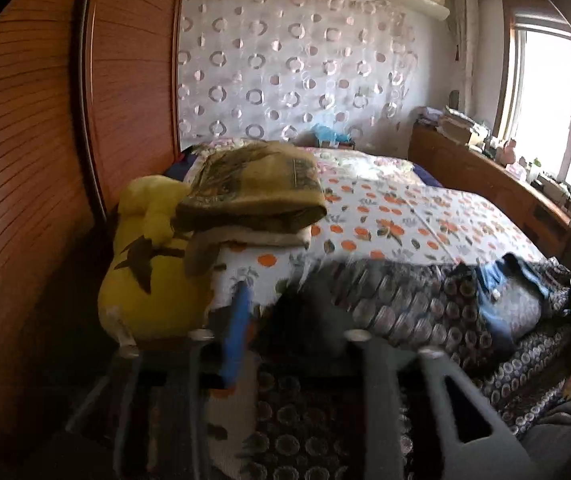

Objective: Fold small clothes

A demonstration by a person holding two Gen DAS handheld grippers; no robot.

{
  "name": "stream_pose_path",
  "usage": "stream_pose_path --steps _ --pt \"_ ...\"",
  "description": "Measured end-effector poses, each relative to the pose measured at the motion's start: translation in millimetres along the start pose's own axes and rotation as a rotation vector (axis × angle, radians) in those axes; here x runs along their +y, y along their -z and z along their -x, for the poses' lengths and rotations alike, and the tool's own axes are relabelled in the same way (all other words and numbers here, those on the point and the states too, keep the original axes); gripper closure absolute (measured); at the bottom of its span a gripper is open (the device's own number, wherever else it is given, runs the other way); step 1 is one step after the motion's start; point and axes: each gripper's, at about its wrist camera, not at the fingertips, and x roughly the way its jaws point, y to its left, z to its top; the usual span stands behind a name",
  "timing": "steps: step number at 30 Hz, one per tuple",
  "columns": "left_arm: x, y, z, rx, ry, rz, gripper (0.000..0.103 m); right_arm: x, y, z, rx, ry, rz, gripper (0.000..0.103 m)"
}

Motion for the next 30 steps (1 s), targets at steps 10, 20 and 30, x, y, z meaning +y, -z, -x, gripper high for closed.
stream_pose_path --steps 10,20,30 --pt "-4 -43 -17 -0.032 0.000 -0.044 0.031 -2 -22 23 -0.107 0.115 -0.006 0.053" --pt "-14 -55 -84 0.126 0.051 -0.099 0.031 -10 -38 -41 -0.041 0.081 -0.027 0.050" --pt "-15 -19 -100 0.271 0.075 -0.098 0.031 -10 -44 -60 0.039 0.052 -0.011 0.049"
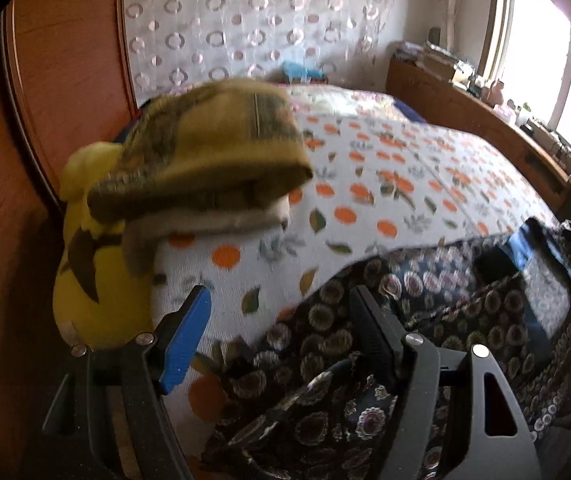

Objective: Fold small clothes

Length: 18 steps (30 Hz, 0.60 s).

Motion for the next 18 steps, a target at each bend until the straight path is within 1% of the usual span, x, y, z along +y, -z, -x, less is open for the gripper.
stream_pose_path --steps 8,11,13,16,17,18 --pt "-3 16 -6 0.059 0.036 -0.004 0.031 -4 -1 -13 0.045 -0.001 -0.011 0.044" --pt "-5 16 -8 0.059 0.029 -0.009 0.031 -4 -1 -19 0.063 0.001 -0.012 0.042" --pt "-5 17 -8 0.056 0.028 -0.008 0.031 -1 -1 -20 0.059 0.003 0.001 0.042" --pt "-8 18 -5 0.047 0.044 -0.024 0.044 2 -2 -22 0.061 -0.008 0.021 0.042" --pt "-10 18 -5 0.048 0.052 -0.030 0.051 4 -2 -22 0.063 -0.017 0.032 0.042" --pt "-11 18 -4 0.049 0.065 -0.035 0.062 6 -2 -22 0.065 -0.024 0.042 0.042"
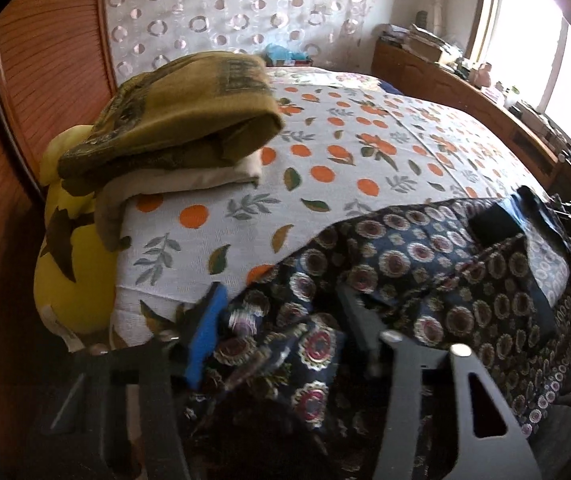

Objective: Fold small clothes
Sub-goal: 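Lift the folded shirt with both grippers off the quilt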

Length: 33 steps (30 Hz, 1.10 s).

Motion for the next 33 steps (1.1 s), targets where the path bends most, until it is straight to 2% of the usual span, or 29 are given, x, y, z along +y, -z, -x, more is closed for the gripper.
stream_pose_path --steps 1,2,4,5,7,10,13,15,19,23,28,33 --pt "-3 1 1 0.005 0.024 -0.010 0.065 2 1 0 0.000 -0.007 0.013 0.047" --pt "-4 1 2 0.009 0.027 -0.019 0.071 6 1 1 -0.005 -0.029 0.038 0.063" --pt "-10 1 4 0.016 0.039 -0.043 0.083 12 3 3 -0.005 -0.078 0.058 0.081" --pt "-12 1 5 0.017 0.043 -0.050 0.089 15 4 4 -0.007 -0.088 0.067 0.085" --pt "-20 1 12 0.004 0.037 -0.075 0.092 18 6 7 -0.019 -0.092 0.073 0.090" --pt "-32 -3 33 -0.074 0.037 -0.077 0.093 17 6 22 -0.077 -0.111 0.054 0.093" --pt "-43 -16 63 -0.172 0.040 -0.087 0.093 20 2 50 -0.171 -0.091 0.048 0.094" --pt "-51 -30 86 -0.243 0.042 -0.095 0.094 20 -7 77 -0.241 -0.086 0.056 0.094" --pt "-68 -68 125 -0.388 0.026 -0.127 0.094 31 -31 130 -0.373 -0.020 0.130 0.094" --pt "-71 -109 146 -0.484 0.011 -0.128 0.094 32 -65 172 -0.479 0.049 0.178 0.094" --pt "-64 -168 144 -0.543 -0.034 -0.120 0.094 21 -117 198 -0.553 0.121 0.184 0.095" --pt "-46 -208 105 -0.491 -0.090 -0.094 0.094 8 -165 178 -0.536 0.205 0.169 0.094"
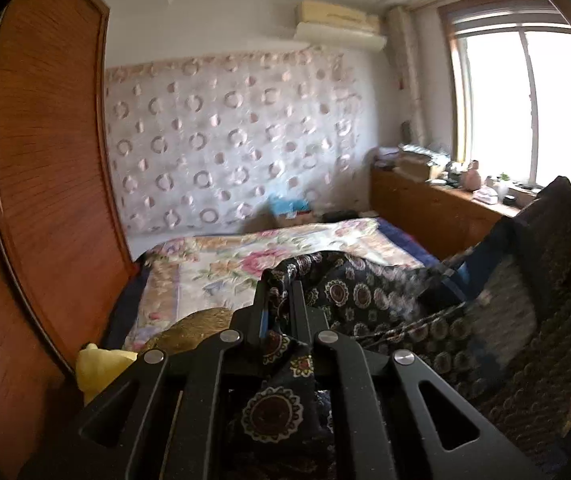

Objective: Fold small clothes

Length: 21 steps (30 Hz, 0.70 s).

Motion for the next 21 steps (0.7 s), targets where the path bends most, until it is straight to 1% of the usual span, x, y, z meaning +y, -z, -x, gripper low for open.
stream_pose_path --steps 1,5,6,9,12,14,16,17,18,19,20,21 --pt "4 0 -11 0.013 -0.004 0.010 0.094 -3 -2 -10 0.010 0.012 -0.007 0.094" --pt "17 6 -51 0.060 -0.030 0.034 0.094 9 -2 -45 0.048 0.041 -0.017 0.094" --pt "16 10 -58 0.076 -0.030 0.037 0.094 20 -1 -57 0.069 0.044 -0.012 0.094" --pt "12 29 -78 0.131 -0.039 0.036 0.094 55 0 -73 0.150 0.032 -0.003 0.094" --pt "9 50 -96 0.183 -0.044 0.031 0.094 75 20 -97 0.233 0.025 0.009 0.094" --pt "8 62 -106 0.218 -0.047 0.034 0.093 82 31 -111 0.289 0.013 0.001 0.093" --pt "4 72 -111 0.245 -0.041 0.031 0.090 91 44 -120 0.341 0.012 0.000 0.093" --pt "3 75 -112 0.255 -0.040 0.028 0.088 93 49 -125 0.364 0.006 -0.002 0.091" --pt "2 79 -112 0.265 -0.044 0.025 0.084 97 52 -128 0.384 0.002 -0.005 0.086" --pt "0 83 -110 0.275 -0.041 0.023 0.082 98 53 -131 0.402 0.012 -0.007 0.078" --pt "0 86 -107 0.282 -0.035 0.026 0.076 99 55 -134 0.415 0.027 -0.009 0.069" --pt "0 89 -103 0.284 -0.028 0.029 0.066 100 53 -134 0.420 0.036 -0.015 0.064"
